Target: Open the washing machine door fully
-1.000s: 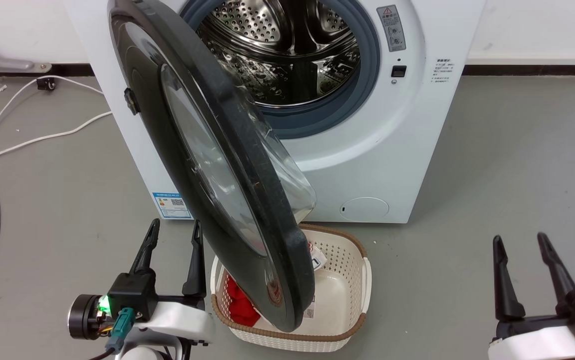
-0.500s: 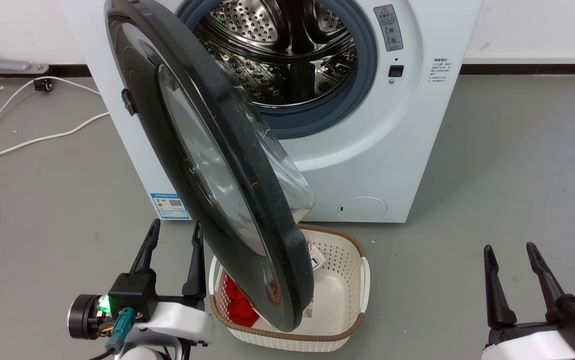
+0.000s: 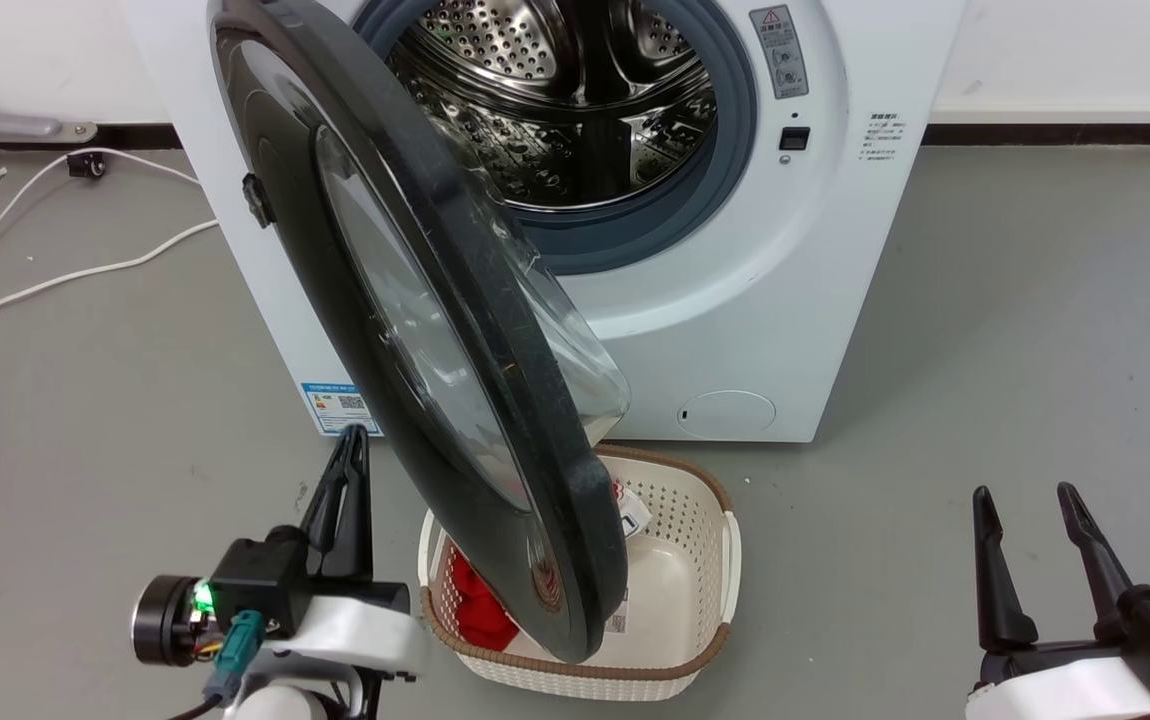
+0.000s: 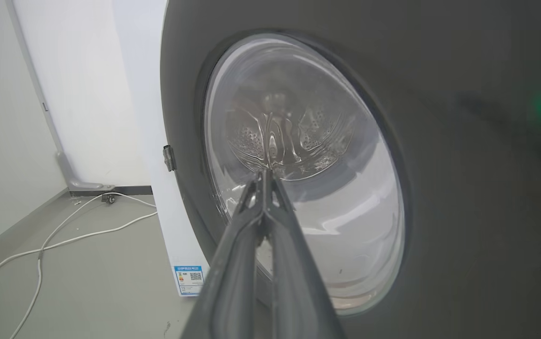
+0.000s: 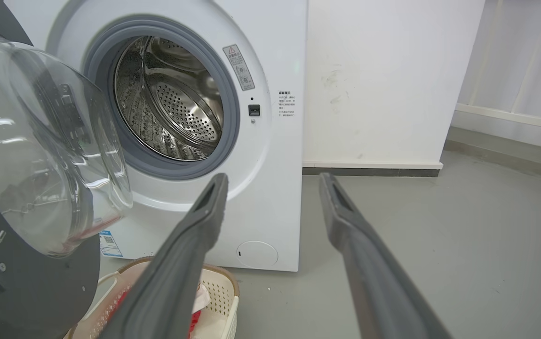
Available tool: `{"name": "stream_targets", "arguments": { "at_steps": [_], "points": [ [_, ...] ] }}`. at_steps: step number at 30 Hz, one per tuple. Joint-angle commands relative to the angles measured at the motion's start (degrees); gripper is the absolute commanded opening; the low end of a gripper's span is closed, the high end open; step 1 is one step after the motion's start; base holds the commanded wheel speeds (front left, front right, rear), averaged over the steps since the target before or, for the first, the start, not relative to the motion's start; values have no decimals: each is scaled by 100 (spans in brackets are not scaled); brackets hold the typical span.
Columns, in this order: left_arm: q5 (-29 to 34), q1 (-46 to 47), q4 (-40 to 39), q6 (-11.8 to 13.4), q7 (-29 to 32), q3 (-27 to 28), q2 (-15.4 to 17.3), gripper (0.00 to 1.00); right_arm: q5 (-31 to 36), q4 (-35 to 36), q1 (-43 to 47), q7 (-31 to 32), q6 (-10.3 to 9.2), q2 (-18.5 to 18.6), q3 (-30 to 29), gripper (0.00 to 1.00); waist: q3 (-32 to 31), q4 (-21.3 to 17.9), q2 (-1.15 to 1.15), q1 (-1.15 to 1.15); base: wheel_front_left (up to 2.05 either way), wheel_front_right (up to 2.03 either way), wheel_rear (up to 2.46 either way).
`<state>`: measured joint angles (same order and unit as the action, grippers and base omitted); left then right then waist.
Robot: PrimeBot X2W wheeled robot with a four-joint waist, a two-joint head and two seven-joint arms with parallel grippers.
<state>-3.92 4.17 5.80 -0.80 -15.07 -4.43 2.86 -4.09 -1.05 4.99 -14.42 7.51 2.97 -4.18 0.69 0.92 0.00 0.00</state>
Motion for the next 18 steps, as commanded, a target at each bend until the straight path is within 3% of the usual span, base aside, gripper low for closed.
{"name": "stream_targets", "arguments": {
  "at_steps": [1, 18],
  "points": [
    [-32, 91, -102, 31, -15, 7, 3, 0, -19, -19, -44, -29, -4, -17, -8, 100, -6, 1, 0, 0, 0, 0, 0],
    [70, 625, -2761, 231, -13, -161, 3, 0, -31, -82, -107, -49, -4, -17, -49, 100, -26, -12, 0, 0, 0, 0, 0]
  ]
}}
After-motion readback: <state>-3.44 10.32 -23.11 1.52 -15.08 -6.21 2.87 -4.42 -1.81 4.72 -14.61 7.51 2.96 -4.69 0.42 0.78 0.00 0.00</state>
